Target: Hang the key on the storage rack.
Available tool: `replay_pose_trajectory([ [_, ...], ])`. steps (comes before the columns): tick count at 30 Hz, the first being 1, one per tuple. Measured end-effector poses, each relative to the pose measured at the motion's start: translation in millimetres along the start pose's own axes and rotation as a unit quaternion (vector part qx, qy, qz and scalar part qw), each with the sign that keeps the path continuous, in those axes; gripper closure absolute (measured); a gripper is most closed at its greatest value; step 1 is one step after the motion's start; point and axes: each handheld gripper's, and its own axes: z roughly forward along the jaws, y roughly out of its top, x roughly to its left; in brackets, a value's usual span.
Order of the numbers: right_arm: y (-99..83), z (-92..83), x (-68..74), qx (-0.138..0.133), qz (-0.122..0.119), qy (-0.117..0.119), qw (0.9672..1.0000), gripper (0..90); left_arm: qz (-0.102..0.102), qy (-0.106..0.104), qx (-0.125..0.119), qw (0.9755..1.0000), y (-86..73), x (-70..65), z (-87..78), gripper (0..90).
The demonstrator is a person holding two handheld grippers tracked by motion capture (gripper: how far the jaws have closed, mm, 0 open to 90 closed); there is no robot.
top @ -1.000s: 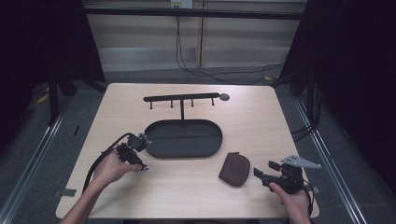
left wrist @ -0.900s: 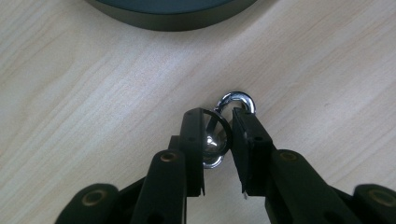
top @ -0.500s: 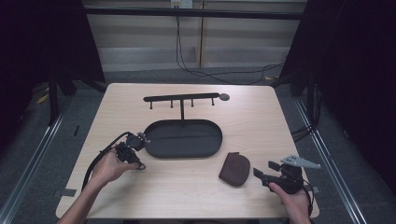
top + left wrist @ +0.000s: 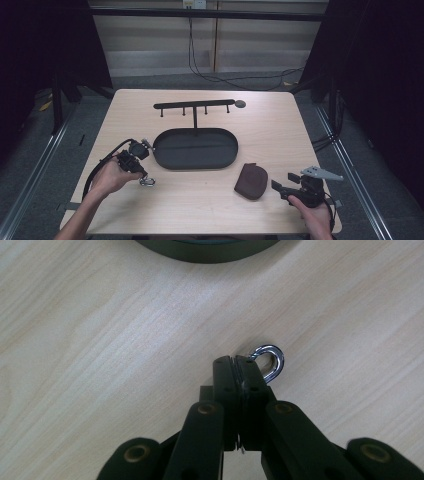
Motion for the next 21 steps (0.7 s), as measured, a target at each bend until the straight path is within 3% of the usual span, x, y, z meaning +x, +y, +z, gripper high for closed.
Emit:
replay_pose_trajectory([
  [10,0.0,-0.1,-0.2,0.000,0.003,0.001,1.0000,23.9,-0.001,-0.001,0.010,1.0000,-1.7,0.6,-13.4,89.4],
  [17,0.0,-0.1,-0.2,0.001,0.003,0.002,1.0000,23.9,0.002,0.000,0.001,1.0000,-3.3,0.2,-28.0,89.4],
  [21,0.0,-0.1,-0.1,0.001,0.003,0.001,1.0000,23.8,0.002,0.001,0.014,0.9999,-1.9,-1.3,-34.5,89.5],
])
